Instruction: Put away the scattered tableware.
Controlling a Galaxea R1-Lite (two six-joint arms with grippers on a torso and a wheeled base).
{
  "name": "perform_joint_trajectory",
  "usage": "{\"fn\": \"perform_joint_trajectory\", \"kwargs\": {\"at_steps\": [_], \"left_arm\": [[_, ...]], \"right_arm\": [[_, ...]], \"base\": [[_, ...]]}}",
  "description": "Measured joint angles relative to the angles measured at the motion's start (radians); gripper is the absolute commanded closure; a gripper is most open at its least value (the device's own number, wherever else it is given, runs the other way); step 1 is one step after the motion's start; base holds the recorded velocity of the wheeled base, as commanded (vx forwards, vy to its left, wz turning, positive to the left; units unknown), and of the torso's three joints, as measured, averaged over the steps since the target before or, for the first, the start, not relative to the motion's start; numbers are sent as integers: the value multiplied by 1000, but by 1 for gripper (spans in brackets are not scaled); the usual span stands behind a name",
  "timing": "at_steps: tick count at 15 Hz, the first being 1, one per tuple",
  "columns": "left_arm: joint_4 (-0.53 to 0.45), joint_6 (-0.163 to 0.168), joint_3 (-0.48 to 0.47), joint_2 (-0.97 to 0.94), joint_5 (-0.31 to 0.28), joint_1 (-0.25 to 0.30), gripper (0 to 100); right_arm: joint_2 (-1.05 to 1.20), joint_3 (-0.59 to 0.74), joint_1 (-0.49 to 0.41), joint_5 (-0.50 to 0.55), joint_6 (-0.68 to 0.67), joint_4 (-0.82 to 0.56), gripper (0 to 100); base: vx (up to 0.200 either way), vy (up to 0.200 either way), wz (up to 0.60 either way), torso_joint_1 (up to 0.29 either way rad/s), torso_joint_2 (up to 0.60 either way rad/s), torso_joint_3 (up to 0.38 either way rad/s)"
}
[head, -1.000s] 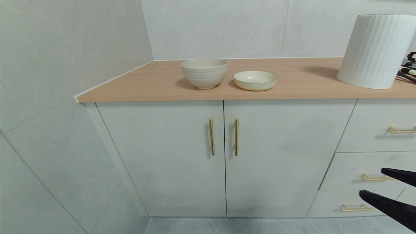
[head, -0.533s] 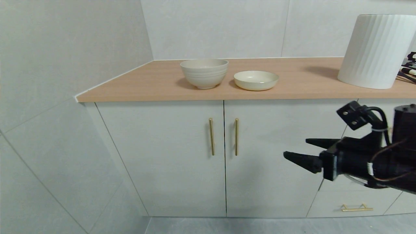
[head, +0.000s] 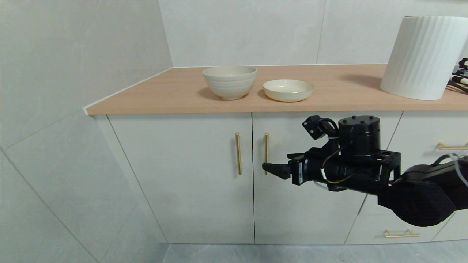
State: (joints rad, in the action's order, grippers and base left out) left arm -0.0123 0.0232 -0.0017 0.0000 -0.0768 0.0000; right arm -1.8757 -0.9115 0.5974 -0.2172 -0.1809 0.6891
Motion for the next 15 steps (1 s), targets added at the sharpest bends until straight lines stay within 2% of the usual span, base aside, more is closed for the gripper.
{"fn": "perform_joint_trajectory", "kwargs": {"at_steps": [4, 9, 12, 15], "left_arm": [[0, 0, 0, 0, 0, 0, 0], [0, 0, 0, 0, 0, 0, 0], [0, 0, 0, 0, 0, 0, 0], [0, 0, 0, 0, 0, 0, 0]], "right_arm": [[-111, -39, 9, 1, -50, 107, 0], [-170, -98, 9, -1, -193, 117, 0], [-189, -122, 7, -14, -206, 125, 0], [-227, -150, 7, -19, -206, 200, 0]], "base": [[0, 0, 0, 0, 0, 0], [0, 0, 0, 0, 0, 0], [0, 0, 0, 0, 0, 0], [0, 0, 0, 0, 0, 0]]}}
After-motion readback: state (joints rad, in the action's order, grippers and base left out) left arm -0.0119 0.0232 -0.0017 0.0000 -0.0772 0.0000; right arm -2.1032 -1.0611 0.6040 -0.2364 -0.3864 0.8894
